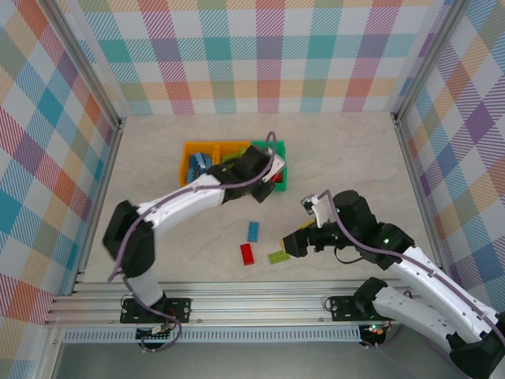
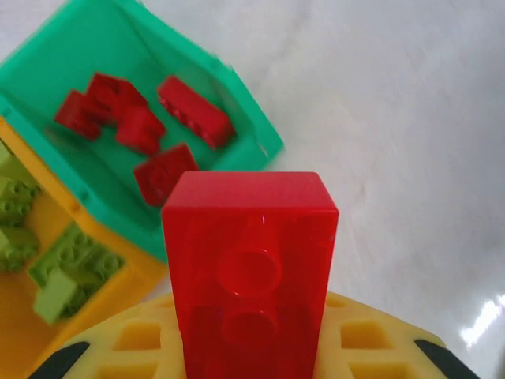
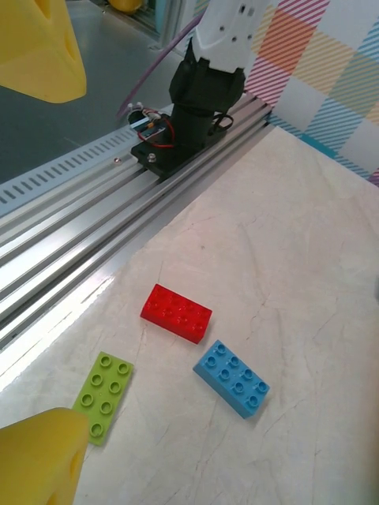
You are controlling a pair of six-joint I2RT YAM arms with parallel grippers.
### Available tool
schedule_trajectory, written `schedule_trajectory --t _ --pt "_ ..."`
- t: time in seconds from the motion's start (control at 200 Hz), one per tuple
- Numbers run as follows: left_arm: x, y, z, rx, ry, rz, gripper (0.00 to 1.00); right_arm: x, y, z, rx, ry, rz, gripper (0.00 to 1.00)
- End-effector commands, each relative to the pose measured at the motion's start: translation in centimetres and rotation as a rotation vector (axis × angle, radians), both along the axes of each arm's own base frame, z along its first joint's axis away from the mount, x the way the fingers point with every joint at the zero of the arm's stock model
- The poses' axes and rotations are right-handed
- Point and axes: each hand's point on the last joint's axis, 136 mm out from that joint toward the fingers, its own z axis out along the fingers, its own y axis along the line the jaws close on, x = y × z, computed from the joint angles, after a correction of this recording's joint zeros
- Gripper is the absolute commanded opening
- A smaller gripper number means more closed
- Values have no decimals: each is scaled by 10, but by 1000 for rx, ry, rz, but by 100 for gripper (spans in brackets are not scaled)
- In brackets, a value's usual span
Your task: Sort the legos into containers by color
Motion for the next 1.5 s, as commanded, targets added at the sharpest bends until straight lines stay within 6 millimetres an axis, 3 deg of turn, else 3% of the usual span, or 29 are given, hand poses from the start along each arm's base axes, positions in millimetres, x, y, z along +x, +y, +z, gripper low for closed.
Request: schedule_trajectory --t 0.0,0.1,0.21,0.31,0.385,0.46,0.625,0.775,0.865,0.995,1.11,1.33,1.495 --pt "38 8 -19 11 75 192 28 0 -2 5 21 -7 -26 100" --pt "69 -4 -24 -23 99 225 28 -1 -6 7 27 -9 -41 100" --pt "92 -2 -35 -22 111 271 28 -3 -9 11 35 -14 -54 100" --pt "98 -5 -35 -36 99 269 33 -4 -12 13 39 -20 -64 100" --pt "97 -8 -27 -57 91 254 48 -4 -13 12 37 -22 -69 100" --pt "94 -9 -17 -79 80 240 50 -3 -12 11 33 -20 -68 100" --pt "72 -8 15 -130 61 215 50 1 -7 6 33 -13 -66 100" --pt "21 6 41 -206 52 245 50 5 -5 3 30 -11 -74 100" --pt "-12 27 40 -269 75 329 50 8 -5 -3 21 -11 -81 100" --pt "-55 49 4 -281 210 430 50 12 -1 -11 9 4 -79 100" --pt "-80 50 -35 -218 296 454 50 15 4 -13 6 12 -67 100" --pt "-90 31 -88 -114 361 443 56 14 0 -17 -12 20 -78 100" --pt "-87 34 -118 -6 361 461 68 10 -7 -18 -13 13 -100 100"
